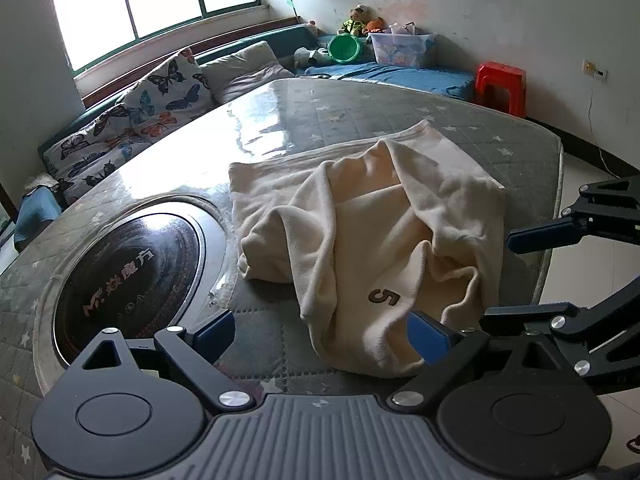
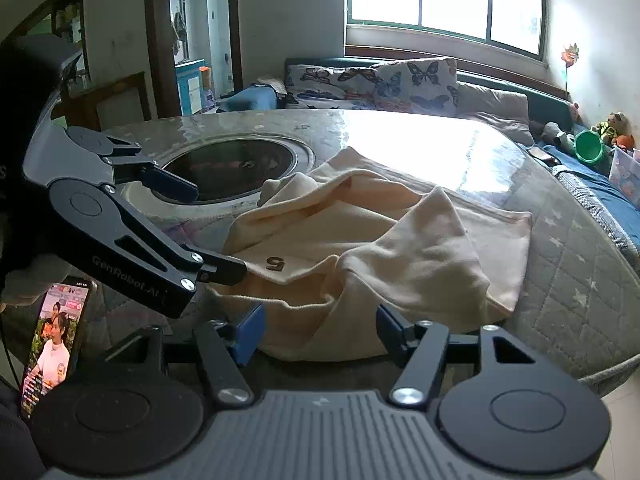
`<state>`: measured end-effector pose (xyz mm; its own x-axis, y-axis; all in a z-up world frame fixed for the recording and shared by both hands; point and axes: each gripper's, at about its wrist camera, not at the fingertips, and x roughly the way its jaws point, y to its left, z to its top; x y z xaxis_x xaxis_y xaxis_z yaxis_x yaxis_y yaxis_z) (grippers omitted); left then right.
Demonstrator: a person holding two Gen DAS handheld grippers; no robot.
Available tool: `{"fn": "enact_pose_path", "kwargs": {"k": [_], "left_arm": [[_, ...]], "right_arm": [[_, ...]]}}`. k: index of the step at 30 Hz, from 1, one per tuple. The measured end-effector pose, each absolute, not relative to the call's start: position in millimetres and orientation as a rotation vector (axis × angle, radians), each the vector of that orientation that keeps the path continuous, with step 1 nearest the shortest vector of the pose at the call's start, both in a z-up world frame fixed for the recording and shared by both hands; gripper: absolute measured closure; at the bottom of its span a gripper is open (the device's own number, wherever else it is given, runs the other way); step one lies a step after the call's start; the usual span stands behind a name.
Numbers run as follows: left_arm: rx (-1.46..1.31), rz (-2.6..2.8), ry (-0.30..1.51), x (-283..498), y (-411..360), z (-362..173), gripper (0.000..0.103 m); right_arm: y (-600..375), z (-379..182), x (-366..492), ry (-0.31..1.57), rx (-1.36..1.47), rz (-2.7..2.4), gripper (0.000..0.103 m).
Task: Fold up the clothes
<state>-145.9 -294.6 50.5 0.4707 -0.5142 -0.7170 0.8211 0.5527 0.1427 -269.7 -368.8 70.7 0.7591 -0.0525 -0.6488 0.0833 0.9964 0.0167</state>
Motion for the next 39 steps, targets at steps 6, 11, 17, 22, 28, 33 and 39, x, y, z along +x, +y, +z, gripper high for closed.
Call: {"fn": "enact_pose_path", "kwargs": {"k": [6, 11, 17, 22, 28, 33, 39], "left_arm": [[0.522, -0.869, 0.673, -146, -298, 50, 0.008], [0.534, -0.873, 0.681, -147, -300, 48, 0.008], [0.543, -0.877, 0.68, -151, -299, 48, 0.008], [0.548, -0.877, 0.674, -153, -298, 48, 0.008], [0.547, -0.877, 0.666, -153, -297, 51, 0.008], [0.538, -0.87, 0.661, -148, -296, 54, 0.008], [0.514, -0.859, 0.657, -136, -297, 61, 0.008]], "right_arm": [[-373, 68, -270, 0.709, 0.055, -0.082, 0.04], [-374, 66, -269, 0.715, 0.059, -0.083, 0.04], [-374, 64, -269, 0.717, 0.06, -0.082, 0.04], [-373, 65, -271, 0.712, 0.056, -0.083, 0.04], [-372, 68, -271, 0.703, 0.048, -0.086, 0.04], [-373, 69, -268, 0.699, 0.038, -0.086, 0.04], [-377, 72, -262, 0.688, 0.028, -0.09, 0.04]]}}
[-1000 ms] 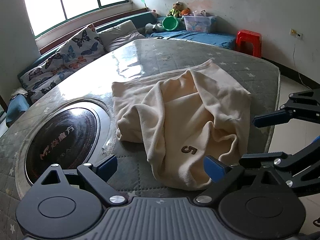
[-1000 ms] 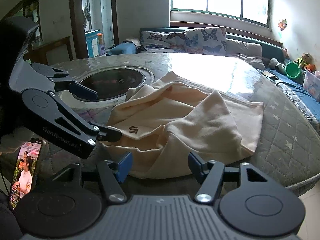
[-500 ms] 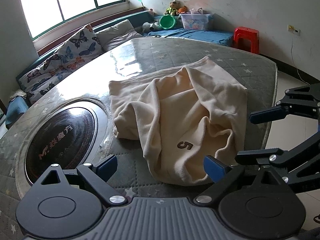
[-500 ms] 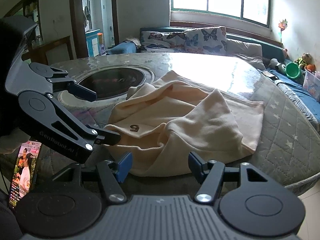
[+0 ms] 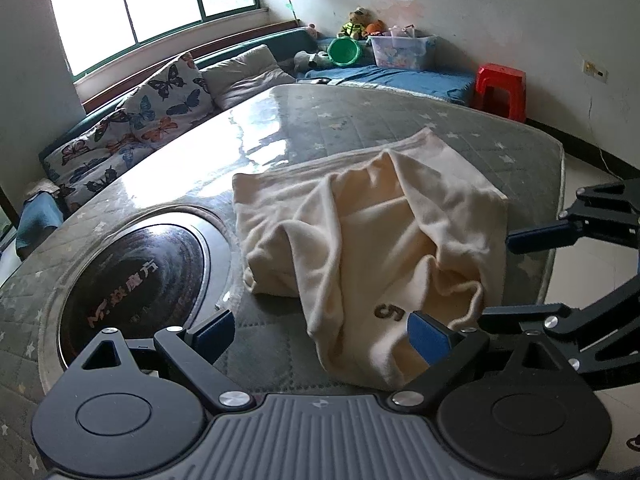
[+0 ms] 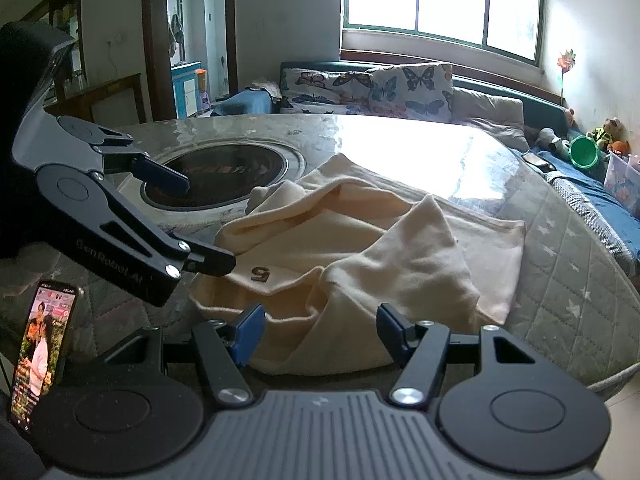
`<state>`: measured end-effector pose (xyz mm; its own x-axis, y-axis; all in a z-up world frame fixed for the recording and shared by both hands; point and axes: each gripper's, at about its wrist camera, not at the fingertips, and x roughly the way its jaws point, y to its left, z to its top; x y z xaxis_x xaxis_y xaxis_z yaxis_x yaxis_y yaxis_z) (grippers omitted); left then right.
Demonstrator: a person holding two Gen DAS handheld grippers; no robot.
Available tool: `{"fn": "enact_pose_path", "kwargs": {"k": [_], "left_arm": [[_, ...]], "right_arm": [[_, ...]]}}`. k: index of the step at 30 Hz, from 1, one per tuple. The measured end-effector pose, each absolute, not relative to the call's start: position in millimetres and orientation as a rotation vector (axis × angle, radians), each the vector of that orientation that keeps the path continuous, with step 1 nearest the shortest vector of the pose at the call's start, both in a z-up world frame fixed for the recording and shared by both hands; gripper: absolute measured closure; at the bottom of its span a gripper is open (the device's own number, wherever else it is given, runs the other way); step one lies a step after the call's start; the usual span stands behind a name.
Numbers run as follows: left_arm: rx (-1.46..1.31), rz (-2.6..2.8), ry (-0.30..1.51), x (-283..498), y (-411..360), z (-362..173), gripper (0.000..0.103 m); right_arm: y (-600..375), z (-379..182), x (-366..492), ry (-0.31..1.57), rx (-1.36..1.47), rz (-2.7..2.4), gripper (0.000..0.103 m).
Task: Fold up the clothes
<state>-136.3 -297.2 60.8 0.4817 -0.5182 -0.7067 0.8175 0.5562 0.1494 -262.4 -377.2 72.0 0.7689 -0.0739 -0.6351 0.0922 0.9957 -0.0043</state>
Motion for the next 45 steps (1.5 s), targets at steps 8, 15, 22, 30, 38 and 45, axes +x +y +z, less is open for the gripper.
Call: {"fn": "enact_pose_path", "kwargs": {"k": [8, 15, 22, 30, 38, 45], "left_arm": [[0.505, -0.868, 0.644, -123, -311, 62, 0.009], [0.483, -0.875, 0.624, -106, -331, 62, 0.019], [0.465, -0.849, 0.62, -82, -350, 56, 0.029], [0.45, -0.862, 0.684, -63, -353, 47, 0.08], [0.423, -0.863, 0.683, -61, -339, 49, 0.09], [0.378, -0.86, 0.691, -55, -320, 55, 0.09]], "right_arm": [[-390, 76, -250, 0.658, 0.015, -0.118, 0.04], [-417, 81, -231, 0.624, 0.031, -0.177, 0.042], [-451, 78, -198, 0.622, 0.069, -0.249, 0.042], [-477, 56, -166, 0.672, 0.117, -0.271, 0.062], [-478, 50, -173, 0.641, 0.122, -0.287, 0.095], [-487, 66, -209, 0.552, 0.151, -0.36, 0.097]]}}
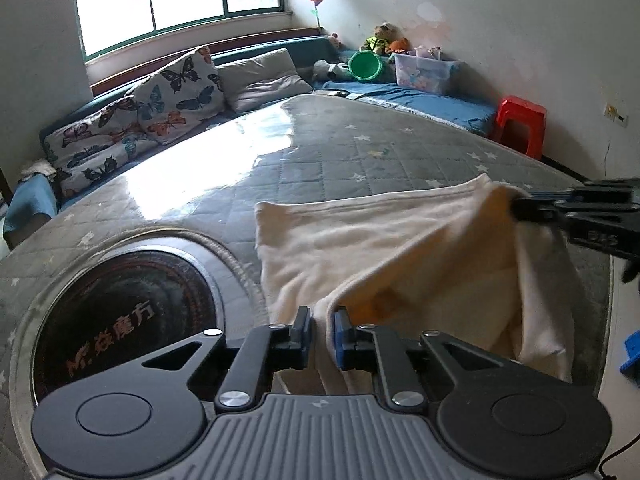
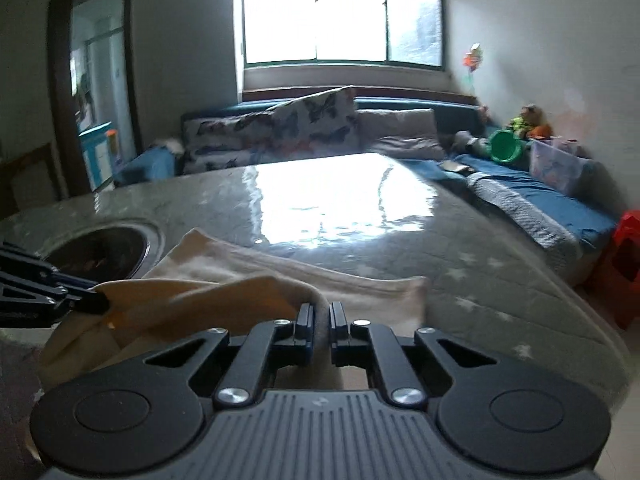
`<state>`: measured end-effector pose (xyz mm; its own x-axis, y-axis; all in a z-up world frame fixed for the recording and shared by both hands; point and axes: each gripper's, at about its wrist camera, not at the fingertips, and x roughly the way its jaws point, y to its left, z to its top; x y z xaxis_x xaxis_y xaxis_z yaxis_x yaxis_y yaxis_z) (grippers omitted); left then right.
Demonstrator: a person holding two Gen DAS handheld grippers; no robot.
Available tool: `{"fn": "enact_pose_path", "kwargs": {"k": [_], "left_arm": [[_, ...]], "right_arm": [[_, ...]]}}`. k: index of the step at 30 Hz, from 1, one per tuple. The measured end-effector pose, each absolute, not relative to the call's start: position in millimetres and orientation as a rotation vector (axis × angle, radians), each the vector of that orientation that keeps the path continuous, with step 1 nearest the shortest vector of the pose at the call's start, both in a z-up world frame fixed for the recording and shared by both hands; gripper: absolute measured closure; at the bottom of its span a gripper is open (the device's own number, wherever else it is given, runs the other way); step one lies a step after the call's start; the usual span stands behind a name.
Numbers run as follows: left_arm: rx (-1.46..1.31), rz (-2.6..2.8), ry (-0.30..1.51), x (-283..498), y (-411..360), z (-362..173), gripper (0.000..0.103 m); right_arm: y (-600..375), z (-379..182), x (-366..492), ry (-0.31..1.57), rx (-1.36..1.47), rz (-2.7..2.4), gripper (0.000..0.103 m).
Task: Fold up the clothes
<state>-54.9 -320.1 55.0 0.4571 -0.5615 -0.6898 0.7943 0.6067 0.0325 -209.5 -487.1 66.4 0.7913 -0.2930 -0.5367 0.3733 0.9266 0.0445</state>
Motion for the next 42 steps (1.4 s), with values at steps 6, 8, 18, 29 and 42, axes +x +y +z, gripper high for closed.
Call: {"fn": "enact_pose_path", "kwargs": {"k": [6, 8, 18, 29, 42], "left_arm": [[0.405, -0.886, 0.684, -62, -321, 54, 0.087], [0.426, -0.902, 0.675, -65, -324, 52, 0.08], [0.465, -0.957, 0.665, -66, -344, 44, 0.065], [0.413, -0.853, 0.659, -53, -320, 48, 0.091], [0.36, -0.804, 0.688, -46, -300, 50, 0.091]], "right_arm": [[-498, 56, -224, 0.576, 0.193, -0.447, 0.099], [-504, 52, -228, 0.59, 0.22, -0.431, 0.099], [-501, 64, -211, 0.559, 0.218, -0.311, 0.071], [-461, 46, -202, 0.605, -0.017, -0.348, 0.097], [-434, 44, -229, 0.565, -0.165, -0.477, 0.097]]}}
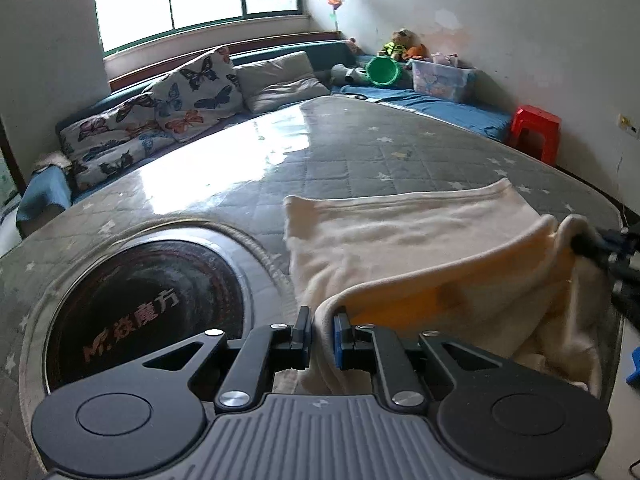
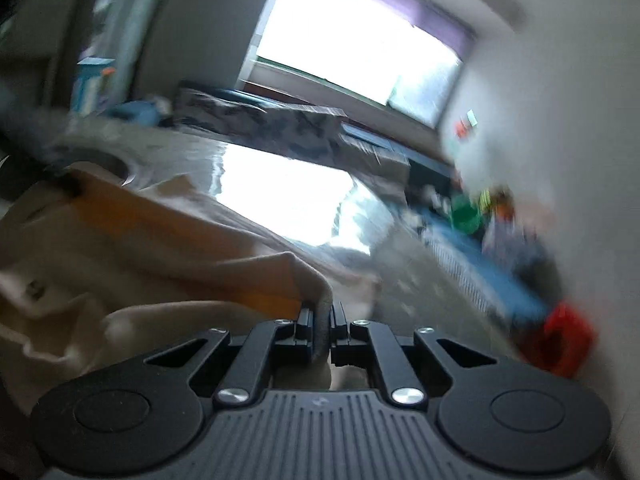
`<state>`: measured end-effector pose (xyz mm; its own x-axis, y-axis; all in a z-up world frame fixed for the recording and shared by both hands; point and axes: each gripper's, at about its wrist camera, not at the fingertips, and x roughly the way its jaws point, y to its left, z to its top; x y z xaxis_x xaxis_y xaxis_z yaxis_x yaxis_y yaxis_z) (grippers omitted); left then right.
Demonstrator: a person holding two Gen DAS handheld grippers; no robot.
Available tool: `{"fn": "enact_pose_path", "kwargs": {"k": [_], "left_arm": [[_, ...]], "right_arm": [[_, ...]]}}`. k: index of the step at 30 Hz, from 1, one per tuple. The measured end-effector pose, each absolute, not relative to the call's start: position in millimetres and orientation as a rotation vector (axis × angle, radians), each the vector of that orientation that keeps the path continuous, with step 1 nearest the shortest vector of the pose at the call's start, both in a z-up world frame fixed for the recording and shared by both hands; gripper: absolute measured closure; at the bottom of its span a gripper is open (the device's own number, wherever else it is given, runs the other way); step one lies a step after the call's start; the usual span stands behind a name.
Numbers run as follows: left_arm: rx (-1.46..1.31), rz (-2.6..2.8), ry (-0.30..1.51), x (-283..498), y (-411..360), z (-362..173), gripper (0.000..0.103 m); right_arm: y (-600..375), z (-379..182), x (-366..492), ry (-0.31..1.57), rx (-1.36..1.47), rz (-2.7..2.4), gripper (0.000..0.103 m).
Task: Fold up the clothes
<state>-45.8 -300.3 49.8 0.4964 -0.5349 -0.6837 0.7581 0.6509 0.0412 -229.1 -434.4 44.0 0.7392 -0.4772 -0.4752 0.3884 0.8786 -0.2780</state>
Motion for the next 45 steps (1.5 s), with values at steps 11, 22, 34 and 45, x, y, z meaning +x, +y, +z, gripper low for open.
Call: {"fn": "enact_pose_path", "kwargs": {"k": [11, 22, 34, 45], "left_arm": [[0.393, -0.862, 0.724, -46, -309, 37, 0.06], [0.374, -0.764, 0.731, -25, -273, 35, 0.083], [0.209, -0.436, 0.783, 19, -128, 37, 0.083], [0.29, -0.446, 0.724, -2, -88, 50, 0.068]], "right_arm": [[-495, 27, -229, 0.634, 0.282, -0.443, 0.087], [-490, 25, -181, 0.64, 0.348, -0.336, 0.086], [-381, 33, -38, 0.707, 0.156, -0.049, 0.086], [-297, 56, -10, 0.745, -0.259, 0.136, 0.08]]}}
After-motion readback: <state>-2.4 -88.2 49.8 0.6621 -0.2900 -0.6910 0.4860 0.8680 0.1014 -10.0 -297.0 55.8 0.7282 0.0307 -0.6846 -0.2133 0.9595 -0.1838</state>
